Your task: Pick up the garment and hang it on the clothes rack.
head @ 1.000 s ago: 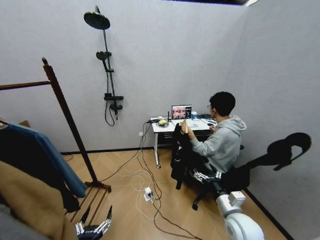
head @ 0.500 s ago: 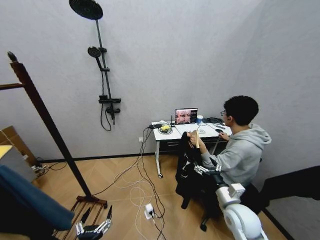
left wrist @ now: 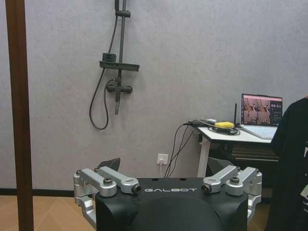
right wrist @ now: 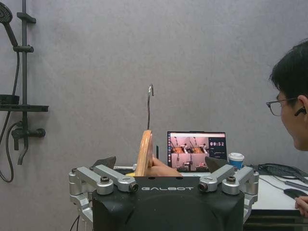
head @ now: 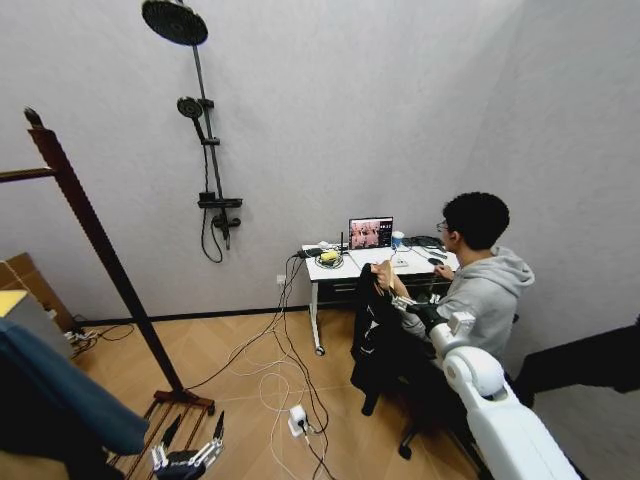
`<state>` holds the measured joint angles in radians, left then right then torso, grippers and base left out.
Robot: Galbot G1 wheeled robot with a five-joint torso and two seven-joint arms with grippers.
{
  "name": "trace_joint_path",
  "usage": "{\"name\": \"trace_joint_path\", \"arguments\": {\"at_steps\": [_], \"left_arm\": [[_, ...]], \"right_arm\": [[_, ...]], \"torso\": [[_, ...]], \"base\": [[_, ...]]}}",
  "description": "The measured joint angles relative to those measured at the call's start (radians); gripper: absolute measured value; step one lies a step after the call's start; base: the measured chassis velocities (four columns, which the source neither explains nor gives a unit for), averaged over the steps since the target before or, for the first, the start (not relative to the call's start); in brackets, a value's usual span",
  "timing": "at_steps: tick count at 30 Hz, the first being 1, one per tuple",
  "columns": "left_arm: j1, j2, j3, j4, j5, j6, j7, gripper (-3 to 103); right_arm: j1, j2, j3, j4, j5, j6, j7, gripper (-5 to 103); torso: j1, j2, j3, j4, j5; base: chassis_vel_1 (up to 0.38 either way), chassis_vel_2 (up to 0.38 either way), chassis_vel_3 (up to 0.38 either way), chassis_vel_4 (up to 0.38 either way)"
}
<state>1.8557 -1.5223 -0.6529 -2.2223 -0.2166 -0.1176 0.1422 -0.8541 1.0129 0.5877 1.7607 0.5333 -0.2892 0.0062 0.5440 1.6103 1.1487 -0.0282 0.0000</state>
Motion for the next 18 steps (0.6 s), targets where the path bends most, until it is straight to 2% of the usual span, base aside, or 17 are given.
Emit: {"name": "trace_joint_path", "arguments": {"at_steps": [10, 12, 13, 15, 18], "left_arm": [[0.000, 0.000, 0.000, 0.000, 0.000, 0.000, 0.000, 100], [0.000, 0.000, 0.000, 0.000, 0.000, 0.000, 0.000, 100], [0.000, 0.000, 0.000, 0.000, 0.000, 0.000, 0.000, 100], [0.000, 0.000, 0.000, 0.000, 0.000, 0.000, 0.000, 100], [0.000, 0.000, 0.000, 0.000, 0.000, 0.000, 0.000, 100]], "right_arm": [[0.134, -0.033, -0.056, -0.136, 0.011, 0.019, -0.061, 101], [0.165, -0.038, -0.076, -0.174, 0.010, 0.038, -0.078, 91], [0.165, -0.038, -0.076, -0.174, 0.010, 0.038, -0.078, 91], [0.181, -0.038, -0.087, -0.192, -0.001, 0.043, -0.082, 81], [0.183, -0.037, -0.092, -0.197, -0.005, 0.043, -0.085, 76]], "torso": [[0.000, 0.000, 0.000, -0.0003, 0.0001], [0.000, 0.000, 0.000, 0.0001, 0.0000], [0.000, 0.000, 0.000, 0.0001, 0.0000], [0.000, 0.000, 0.000, 0.0001, 0.0000], [0.000, 0.000, 0.000, 0.0000, 0.0000]], "base": [[0.000, 0.000, 0.000, 0.000], [0.000, 0.000, 0.000, 0.000], [0.000, 0.000, 0.000, 0.000], [0.000, 0.000, 0.000, 0.000], [0.000, 0.000, 0.000, 0.000]]}}
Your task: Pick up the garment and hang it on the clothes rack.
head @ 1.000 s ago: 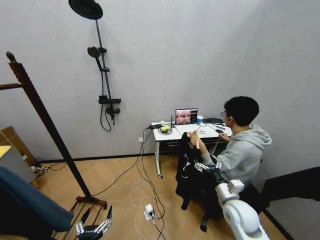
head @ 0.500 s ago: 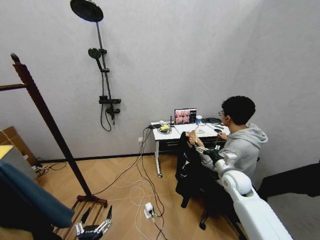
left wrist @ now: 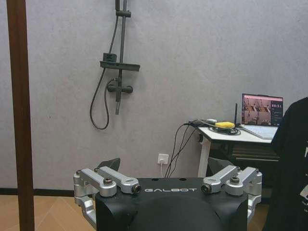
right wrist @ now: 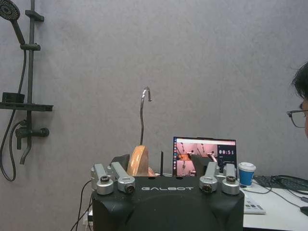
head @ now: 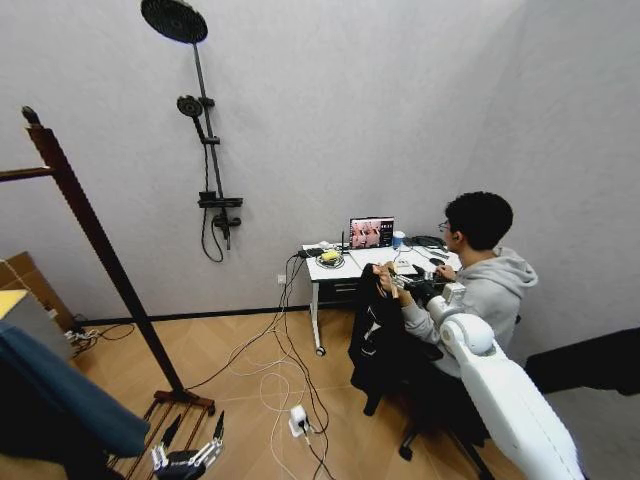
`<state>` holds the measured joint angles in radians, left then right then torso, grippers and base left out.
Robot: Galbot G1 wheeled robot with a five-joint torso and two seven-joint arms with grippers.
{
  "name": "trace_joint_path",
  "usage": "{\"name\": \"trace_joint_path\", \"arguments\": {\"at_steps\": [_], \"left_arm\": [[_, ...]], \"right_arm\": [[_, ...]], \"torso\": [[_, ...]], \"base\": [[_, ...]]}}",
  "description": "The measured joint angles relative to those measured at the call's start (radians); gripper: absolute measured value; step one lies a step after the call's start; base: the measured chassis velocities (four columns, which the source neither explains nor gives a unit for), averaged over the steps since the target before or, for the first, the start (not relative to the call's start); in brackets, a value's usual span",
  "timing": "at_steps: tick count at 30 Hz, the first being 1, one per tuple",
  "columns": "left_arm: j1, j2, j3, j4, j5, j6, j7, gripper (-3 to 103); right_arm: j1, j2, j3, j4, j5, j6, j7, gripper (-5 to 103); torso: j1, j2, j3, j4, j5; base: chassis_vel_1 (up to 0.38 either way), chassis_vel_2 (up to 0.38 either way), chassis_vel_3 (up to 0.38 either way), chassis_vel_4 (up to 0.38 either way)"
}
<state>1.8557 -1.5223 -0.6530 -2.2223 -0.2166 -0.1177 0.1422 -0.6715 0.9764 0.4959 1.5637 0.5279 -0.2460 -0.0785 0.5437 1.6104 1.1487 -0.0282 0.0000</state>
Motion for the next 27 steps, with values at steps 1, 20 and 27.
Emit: {"name": "trace_joint_path", "arguments": {"at_steps": [1, 20, 27], "left_arm": [[0.000, 0.000, 0.000, 0.000, 0.000, 0.000, 0.000, 100], [0.000, 0.000, 0.000, 0.000, 0.000, 0.000, 0.000, 100], [0.000, 0.000, 0.000, 0.000, 0.000, 0.000, 0.000, 100]], "right_arm": [[0.000, 0.000, 0.000, 0.000, 0.000, 0.000, 0.000, 76], [-0.035, 0.010, 0.014, -0.006, -0.024, 0.014, -0.042, 10], [-0.076, 0.002, 0.023, 0.083, -0.021, 0.014, -0.037, 10]], "torso": [[0.000, 0.000, 0.000, 0.0000, 0.0000], [0.000, 0.000, 0.000, 0.0002, 0.0001], [0.000, 0.000, 0.000, -0.0004, 0.0000]], "base": [[0.000, 0.000, 0.000, 0.000], [0.000, 0.000, 0.000, 0.000], [0.000, 0.000, 0.000, 0.000]]}}
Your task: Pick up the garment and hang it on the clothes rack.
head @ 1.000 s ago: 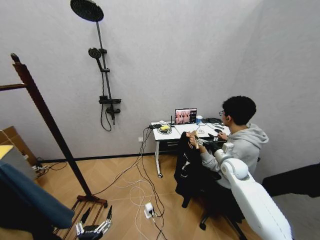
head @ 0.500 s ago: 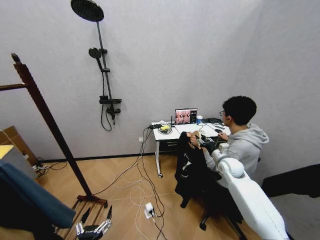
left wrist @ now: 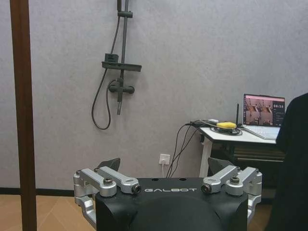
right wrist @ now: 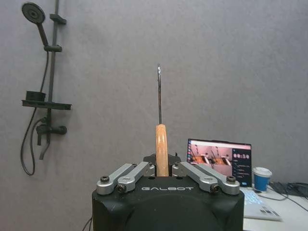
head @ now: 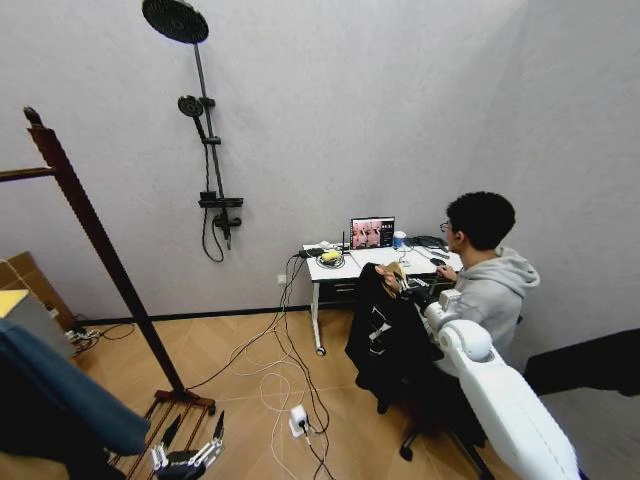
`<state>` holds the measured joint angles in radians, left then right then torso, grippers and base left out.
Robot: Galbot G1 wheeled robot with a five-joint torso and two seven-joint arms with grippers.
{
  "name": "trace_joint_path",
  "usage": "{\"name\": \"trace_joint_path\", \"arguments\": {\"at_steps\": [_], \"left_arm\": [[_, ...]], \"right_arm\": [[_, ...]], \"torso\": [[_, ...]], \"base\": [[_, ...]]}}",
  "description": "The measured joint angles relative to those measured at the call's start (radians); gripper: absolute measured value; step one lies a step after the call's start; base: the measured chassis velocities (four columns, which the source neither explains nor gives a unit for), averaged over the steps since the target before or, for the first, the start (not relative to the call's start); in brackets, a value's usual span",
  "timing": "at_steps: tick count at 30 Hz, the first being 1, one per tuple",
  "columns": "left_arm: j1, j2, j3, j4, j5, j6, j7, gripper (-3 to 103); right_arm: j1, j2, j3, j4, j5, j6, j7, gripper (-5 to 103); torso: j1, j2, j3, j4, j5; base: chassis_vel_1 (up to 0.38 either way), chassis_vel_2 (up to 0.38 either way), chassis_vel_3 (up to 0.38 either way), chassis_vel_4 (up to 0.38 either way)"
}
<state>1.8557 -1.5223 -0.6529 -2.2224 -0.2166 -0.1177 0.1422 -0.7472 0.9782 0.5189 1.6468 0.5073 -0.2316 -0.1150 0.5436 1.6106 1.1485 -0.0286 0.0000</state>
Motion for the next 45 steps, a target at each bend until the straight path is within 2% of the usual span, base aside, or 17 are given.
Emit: {"name": "trace_joint_path", "arguments": {"at_steps": [3, 4, 12, 19, 45], "left_arm": [[0.000, 0.000, 0.000, 0.000, 0.000, 0.000, 0.000, 100], [0.000, 0.000, 0.000, 0.000, 0.000, 0.000, 0.000, 100], [0.000, 0.000, 0.000, 0.000, 0.000, 0.000, 0.000, 100], [0.000, 0.000, 0.000, 0.000, 0.000, 0.000, 0.000, 100], [0.000, 0.000, 0.000, 0.000, 0.000, 0.000, 0.000, 100]], "right_arm": [[-0.012, -0.003, 0.002, 0.030, 0.005, -0.003, 0.000, 10], [-0.022, -0.005, 0.004, 0.056, 0.012, -0.007, 0.000, 10], [-0.054, -0.020, 0.011, 0.137, 0.037, -0.013, -0.003, 10], [-0.058, -0.032, 0.011, 0.212, 0.065, -0.050, 0.049, 10], [-0.058, -0.052, 0.034, 0.236, 0.085, -0.059, 0.086, 10]], "torso": [[0.000, 0.000, 0.000, 0.0000, 0.0000], [0.000, 0.000, 0.000, 0.0008, 0.0000], [0.000, 0.000, 0.000, 0.0002, 0.0000], [0.000, 0.000, 0.000, 0.0004, -0.0001], [0.000, 0.000, 0.000, 0.0005, 0.0000]], "base": [[0.010, 0.020, 0.012, 0.009], [0.078, 0.066, 0.043, 0.048], [0.076, 0.063, 0.062, 0.064], [0.097, 0.101, 0.103, 0.089], [0.125, 0.122, 0.128, 0.125]]}}
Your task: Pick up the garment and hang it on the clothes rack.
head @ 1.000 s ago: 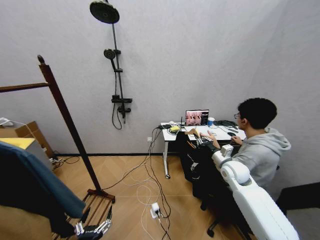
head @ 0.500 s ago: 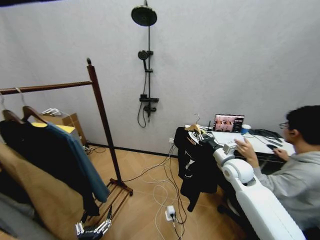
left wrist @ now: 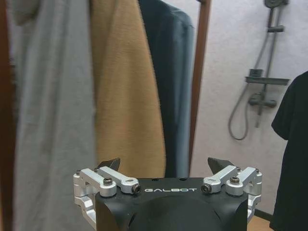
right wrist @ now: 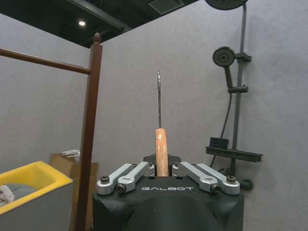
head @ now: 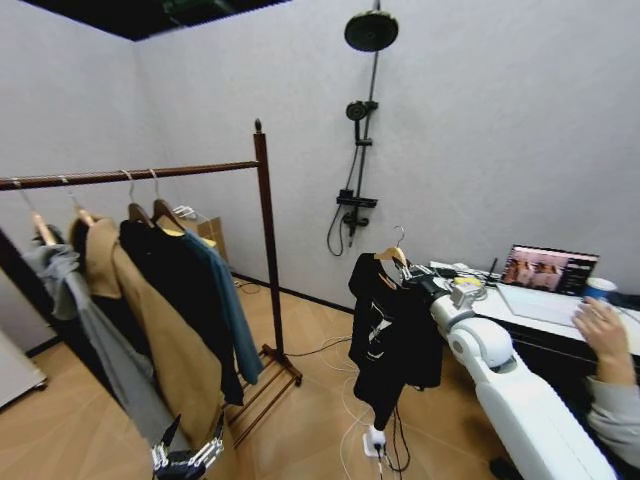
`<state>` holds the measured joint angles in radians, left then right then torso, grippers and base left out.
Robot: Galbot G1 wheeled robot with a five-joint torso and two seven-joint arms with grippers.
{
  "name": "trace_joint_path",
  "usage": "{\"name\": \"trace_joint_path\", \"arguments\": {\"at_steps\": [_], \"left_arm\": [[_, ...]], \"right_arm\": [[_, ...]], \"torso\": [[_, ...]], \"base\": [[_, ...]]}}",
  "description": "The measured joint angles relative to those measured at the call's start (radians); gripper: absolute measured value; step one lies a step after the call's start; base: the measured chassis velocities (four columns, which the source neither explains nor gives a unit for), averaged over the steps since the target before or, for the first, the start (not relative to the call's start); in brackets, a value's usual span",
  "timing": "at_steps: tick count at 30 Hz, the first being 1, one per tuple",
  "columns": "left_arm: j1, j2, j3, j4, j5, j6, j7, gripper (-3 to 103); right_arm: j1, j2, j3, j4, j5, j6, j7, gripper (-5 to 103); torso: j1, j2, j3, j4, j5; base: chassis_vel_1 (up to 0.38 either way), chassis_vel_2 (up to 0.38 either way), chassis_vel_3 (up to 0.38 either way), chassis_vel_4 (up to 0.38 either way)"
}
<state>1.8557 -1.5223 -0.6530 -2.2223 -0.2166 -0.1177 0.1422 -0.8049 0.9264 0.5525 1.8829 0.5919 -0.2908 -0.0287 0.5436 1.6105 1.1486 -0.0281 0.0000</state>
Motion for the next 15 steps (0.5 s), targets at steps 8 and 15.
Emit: {"name": "trace_joint_path", "arguments": {"at_steps": [8, 15], "left_arm": [[0.000, 0.000, 0.000, 0.000, 0.000, 0.000, 0.000, 100], [0.000, 0.000, 0.000, 0.000, 0.000, 0.000, 0.000, 100]], "right_arm": [[0.004, 0.002, -0.001, -0.016, 0.000, -0.001, 0.042, 10], [0.004, 0.002, 0.007, -0.012, 0.049, -0.027, 0.074, 10]], "torso": [[0.000, 0.000, 0.000, -0.0002, 0.0001], [0.000, 0.000, 0.000, -0.0001, 0.0001]], "base": [[0.130, 0.122, 0.121, 0.123], [0.123, 0.119, 0.130, 0.123]]}}
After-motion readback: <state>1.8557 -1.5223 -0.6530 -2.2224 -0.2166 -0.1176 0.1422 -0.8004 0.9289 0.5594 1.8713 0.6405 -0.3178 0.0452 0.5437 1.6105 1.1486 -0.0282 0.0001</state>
